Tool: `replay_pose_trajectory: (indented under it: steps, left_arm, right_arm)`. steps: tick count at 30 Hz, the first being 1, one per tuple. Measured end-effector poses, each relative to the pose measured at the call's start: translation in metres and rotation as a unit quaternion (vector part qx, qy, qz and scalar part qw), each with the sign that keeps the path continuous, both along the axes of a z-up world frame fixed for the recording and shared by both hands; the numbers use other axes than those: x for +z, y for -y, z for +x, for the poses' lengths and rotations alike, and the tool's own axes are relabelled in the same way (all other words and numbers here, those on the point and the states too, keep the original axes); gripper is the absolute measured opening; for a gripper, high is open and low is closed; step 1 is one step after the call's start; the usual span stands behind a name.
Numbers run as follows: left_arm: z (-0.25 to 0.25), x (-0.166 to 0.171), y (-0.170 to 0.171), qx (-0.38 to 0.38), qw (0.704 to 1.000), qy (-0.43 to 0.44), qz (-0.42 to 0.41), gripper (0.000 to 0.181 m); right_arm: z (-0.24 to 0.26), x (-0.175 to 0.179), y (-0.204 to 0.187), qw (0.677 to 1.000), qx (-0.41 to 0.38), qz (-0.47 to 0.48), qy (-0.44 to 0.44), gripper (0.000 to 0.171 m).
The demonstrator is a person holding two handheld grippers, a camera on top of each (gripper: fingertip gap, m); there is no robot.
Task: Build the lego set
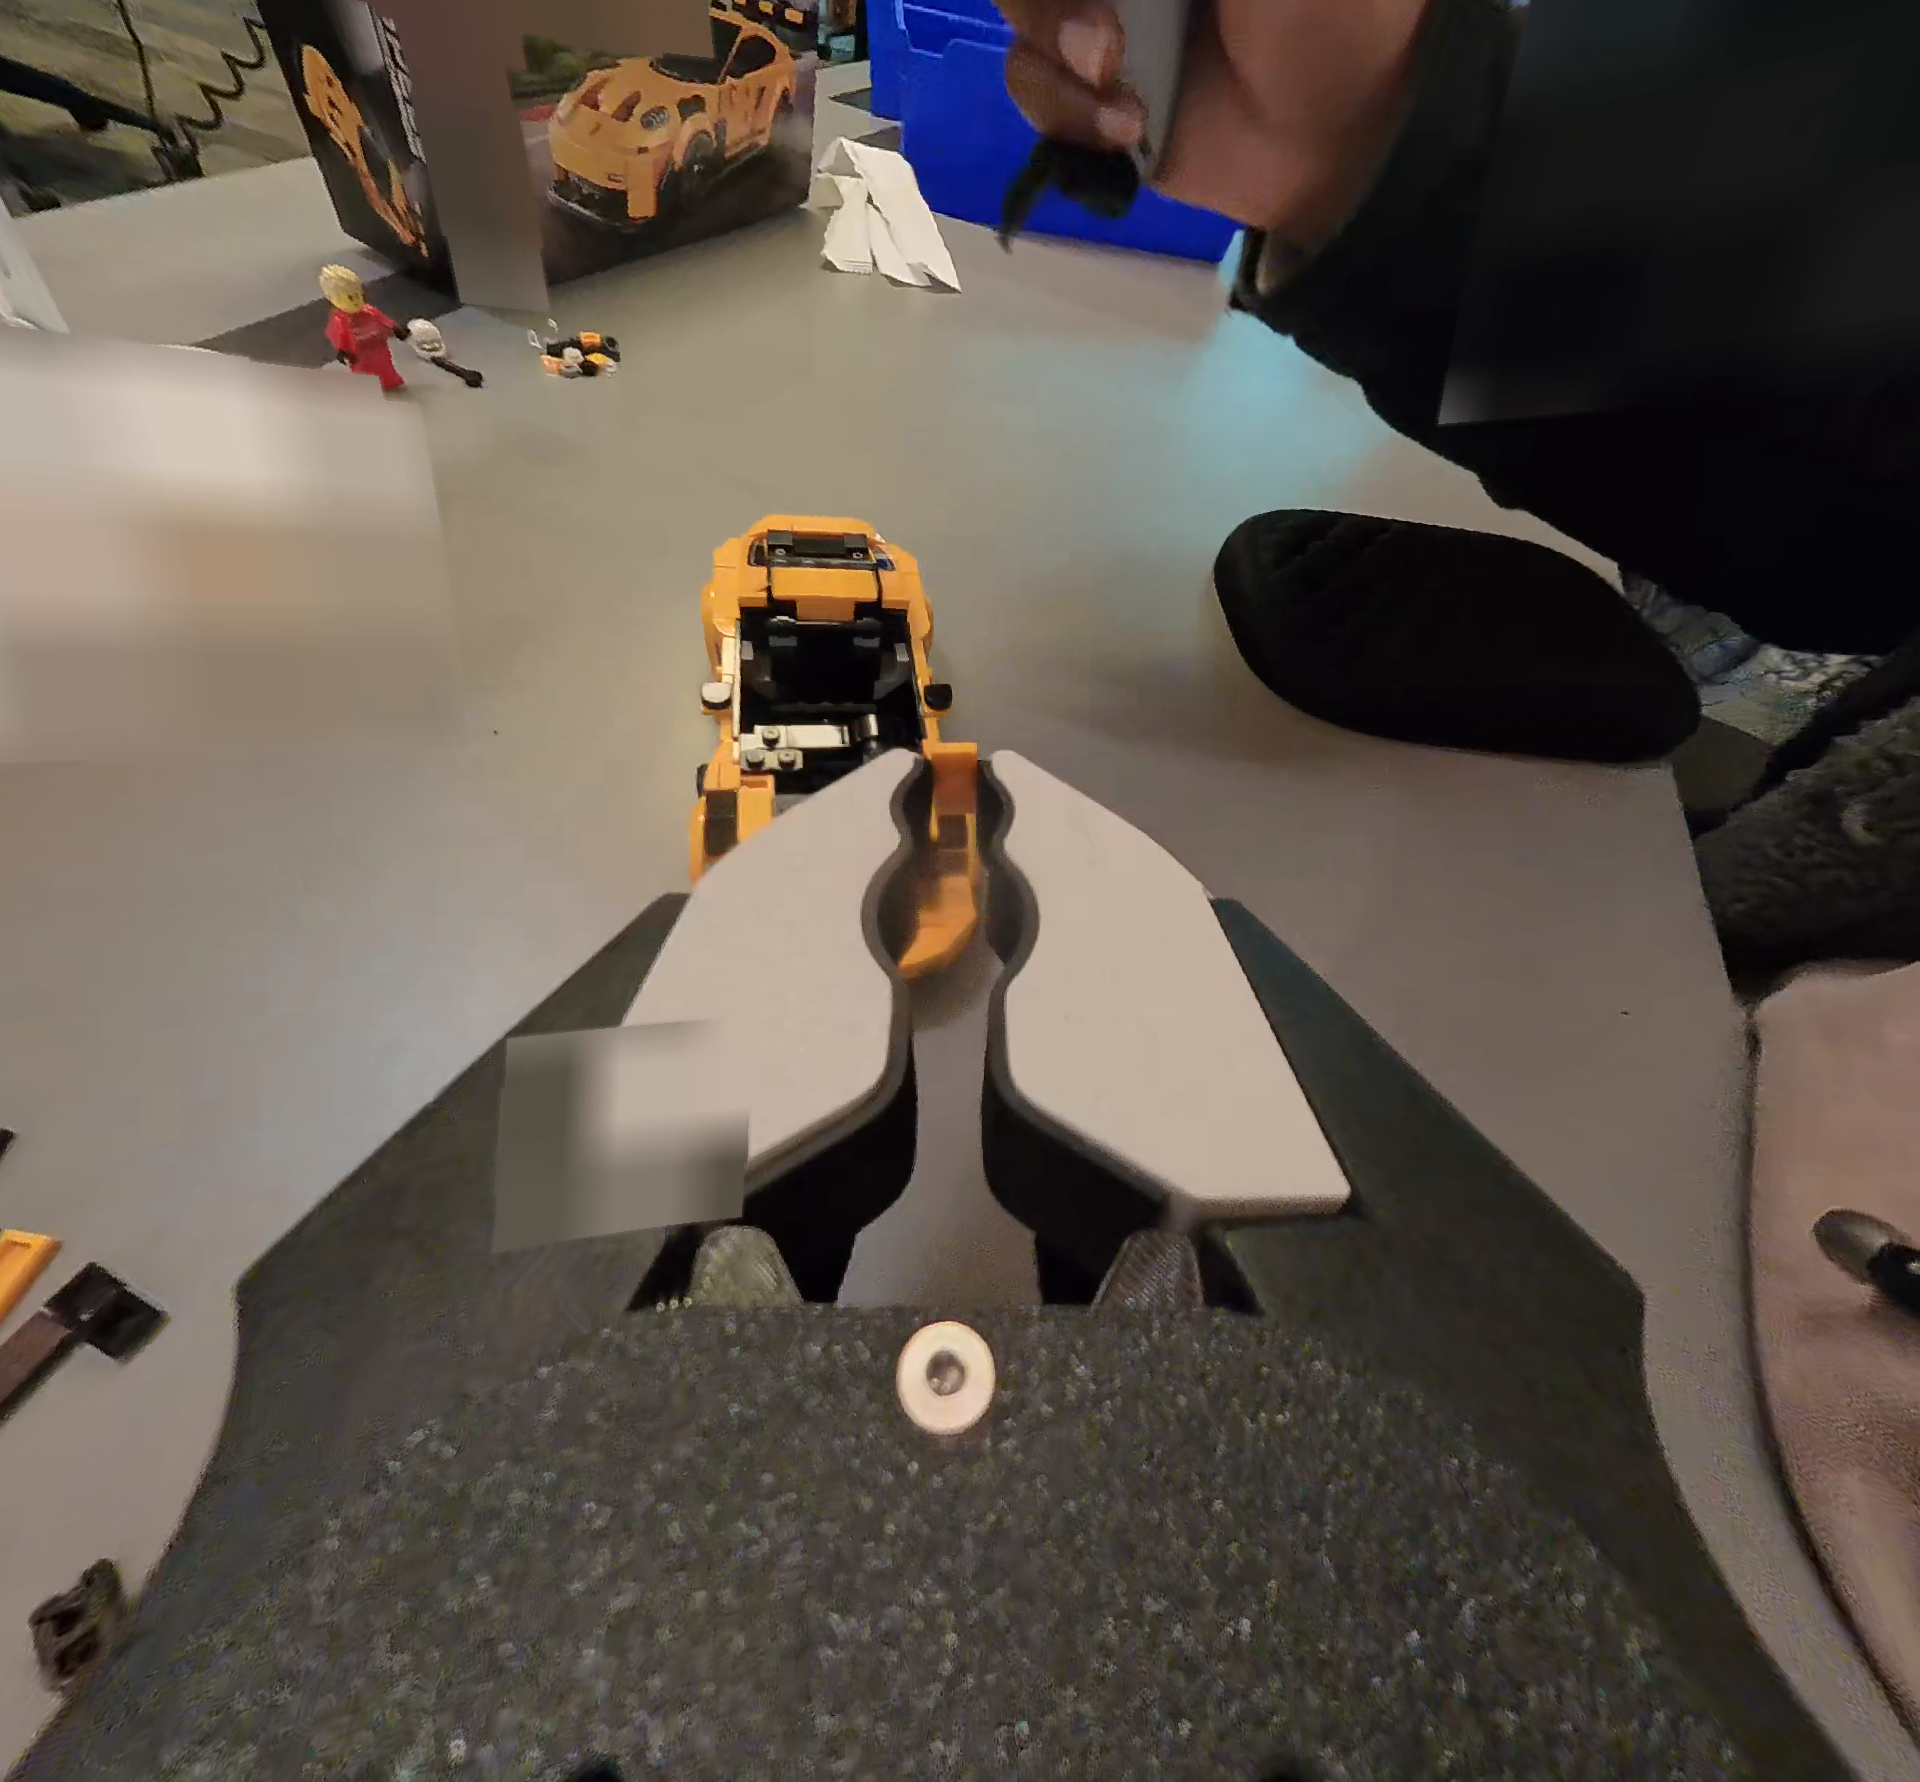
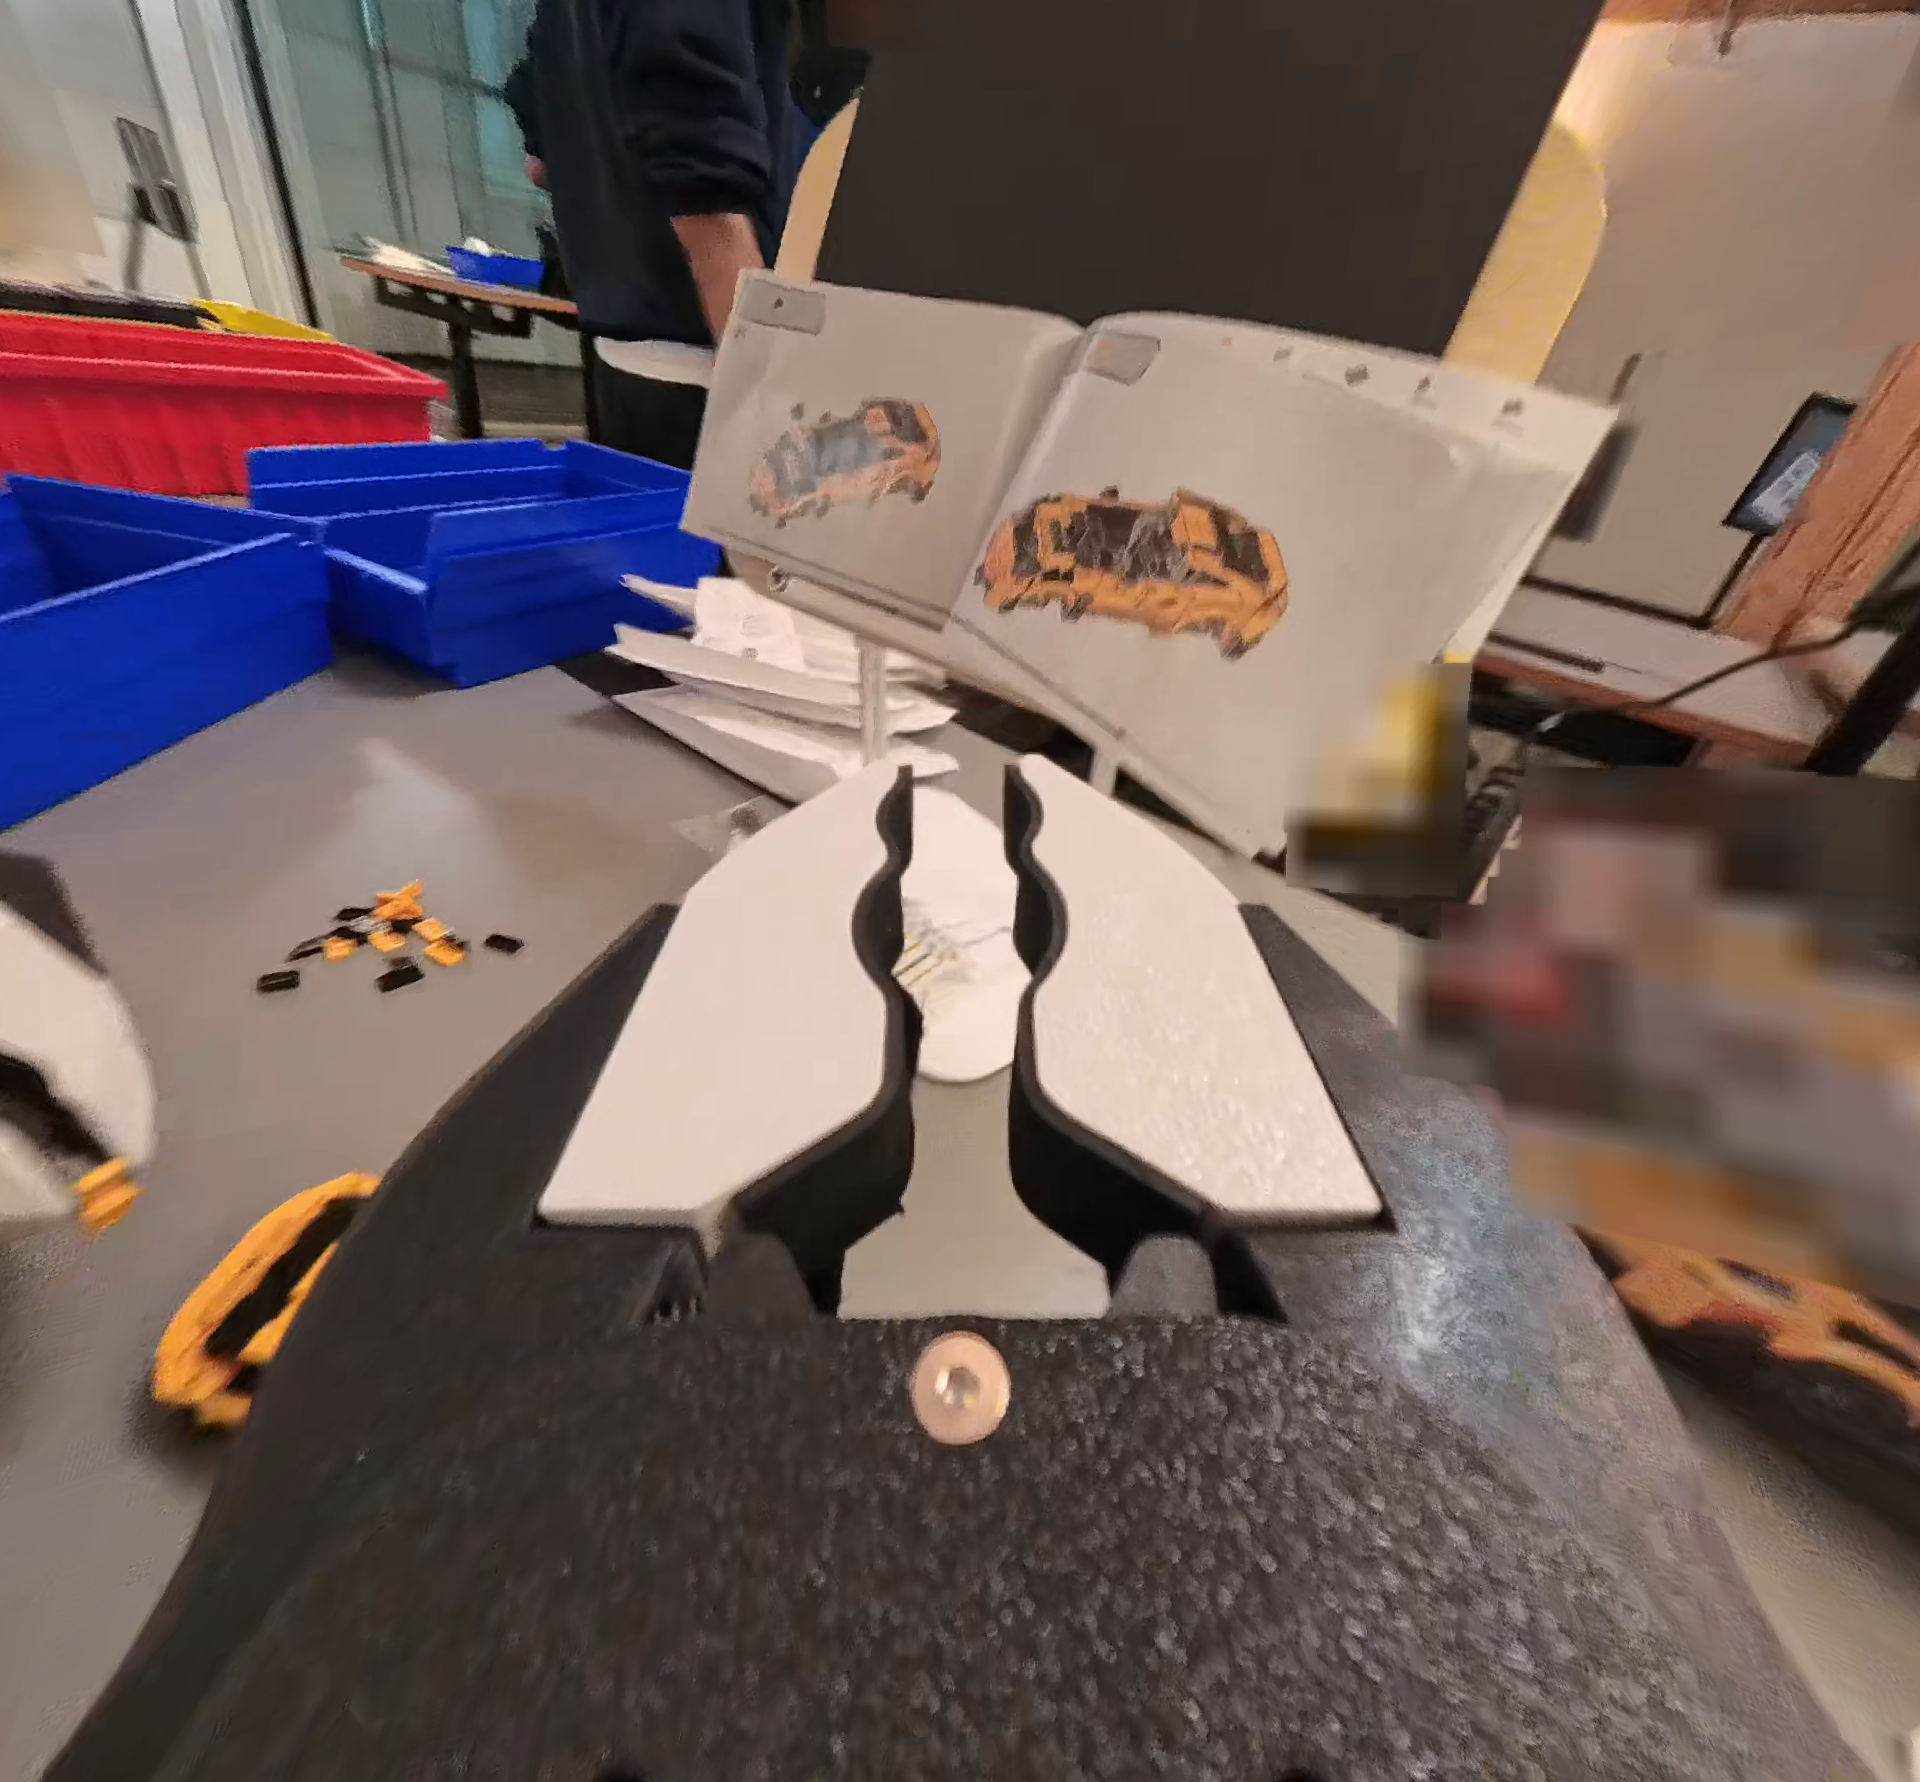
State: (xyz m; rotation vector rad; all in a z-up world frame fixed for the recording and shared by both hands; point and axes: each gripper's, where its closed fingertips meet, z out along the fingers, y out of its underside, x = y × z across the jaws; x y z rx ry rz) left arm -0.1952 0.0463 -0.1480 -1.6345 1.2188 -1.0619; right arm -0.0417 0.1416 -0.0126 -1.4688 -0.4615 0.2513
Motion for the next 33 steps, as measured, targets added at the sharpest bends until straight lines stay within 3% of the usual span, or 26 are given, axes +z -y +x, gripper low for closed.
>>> replay_pose_trajectory:
  steps: [8,11,16,18,20,24,27,31,33]
  left_arm:
    - [-0.003,-0.009,-0.015,0.030,0.999,-0.012,0.019,0.007]
    - [-0.002,-0.010,-0.019,0.036,0.999,-0.012,0.018,0.007]
    - [0.001,-0.014,-0.019,0.031,0.999,-0.019,0.015,0.007]
    - [0.000,-0.012,-0.019,0.032,0.999,-0.017,0.021,0.007]
    - [-0.003,-0.008,-0.020,0.039,0.999,-0.008,0.024,0.007]
    - [-0.006,0.013,-0.037,0.063,0.998,0.011,0.025,0.007]
    - [0.004,0.037,-0.069,0.065,0.997,-0.012,0.049,0.007]
    - [0.013,0.028,-0.074,-0.023,0.993,-0.115,-0.007,0.007]
    - [0.002,0.002,-0.050,-0.096,0.976,-0.193,-0.038,0.007]
  right_arm:
    - [-0.015,-0.045,0.015,0.999,0.026,-0.012,-0.020,0.014]
    - [-0.040,-0.040,0.003,0.999,0.044,-0.014,0.012,0.009]
    - [-0.097,0.005,-0.086,0.993,0.022,-0.016,0.116,0.007]
    - [-0.114,0.004,-0.132,0.985,0.012,-0.100,0.137,0.006]
    - [-0.089,-0.009,-0.173,0.957,-0.077,-0.165,0.224,0.000]
    - [-0.064,-0.012,-0.192,0.937,-0.084,-0.150,0.304,0.000]
    - [-0.057,-0.014,-0.202,0.915,-0.089,-0.101,0.380,0.000]
    - [-0.057,-0.015,-0.204,0.917,-0.077,-0.061,0.388,0.000]
    - [-0.057,-0.017,-0.201,0.923,-0.065,-0.063,0.374,0.000]
